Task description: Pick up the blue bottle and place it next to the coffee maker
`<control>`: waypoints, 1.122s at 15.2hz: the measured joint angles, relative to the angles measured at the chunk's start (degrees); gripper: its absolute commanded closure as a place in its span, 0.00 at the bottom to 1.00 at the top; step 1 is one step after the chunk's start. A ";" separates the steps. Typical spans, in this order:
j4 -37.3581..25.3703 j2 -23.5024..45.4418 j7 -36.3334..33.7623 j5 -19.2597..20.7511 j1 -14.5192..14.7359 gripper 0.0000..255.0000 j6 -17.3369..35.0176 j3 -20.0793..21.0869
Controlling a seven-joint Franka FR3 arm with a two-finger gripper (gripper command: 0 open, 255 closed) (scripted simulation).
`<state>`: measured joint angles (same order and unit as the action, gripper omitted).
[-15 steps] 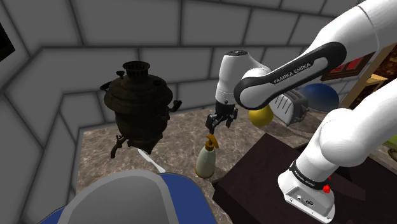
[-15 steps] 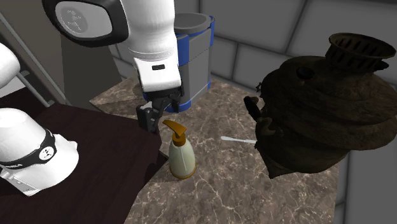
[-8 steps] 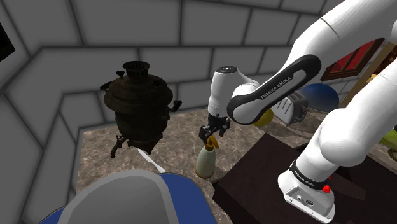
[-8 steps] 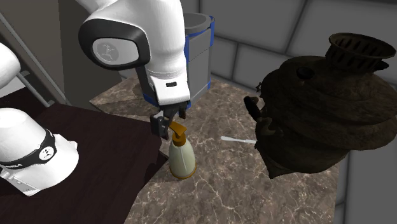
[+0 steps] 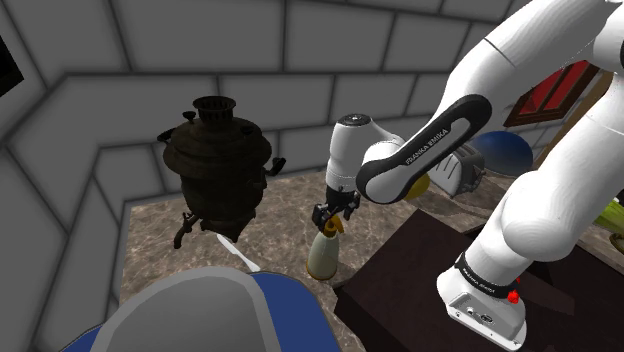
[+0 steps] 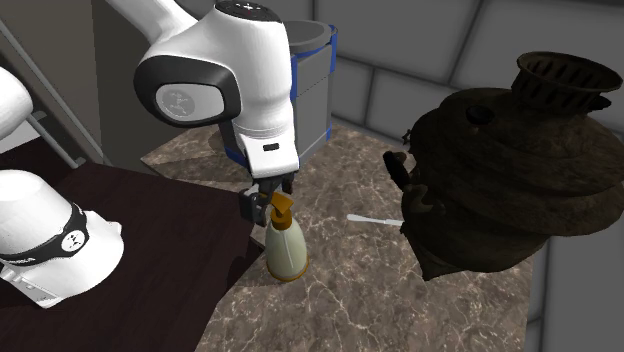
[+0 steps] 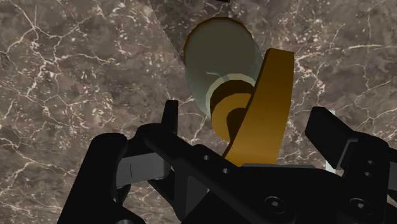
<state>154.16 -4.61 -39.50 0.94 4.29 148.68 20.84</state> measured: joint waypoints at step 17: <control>-0.37 -2.45 1.29 -1.54 0.34 1.00 -2.67 -0.23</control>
<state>153.79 -7.05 -38.21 -0.61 4.63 146.01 20.61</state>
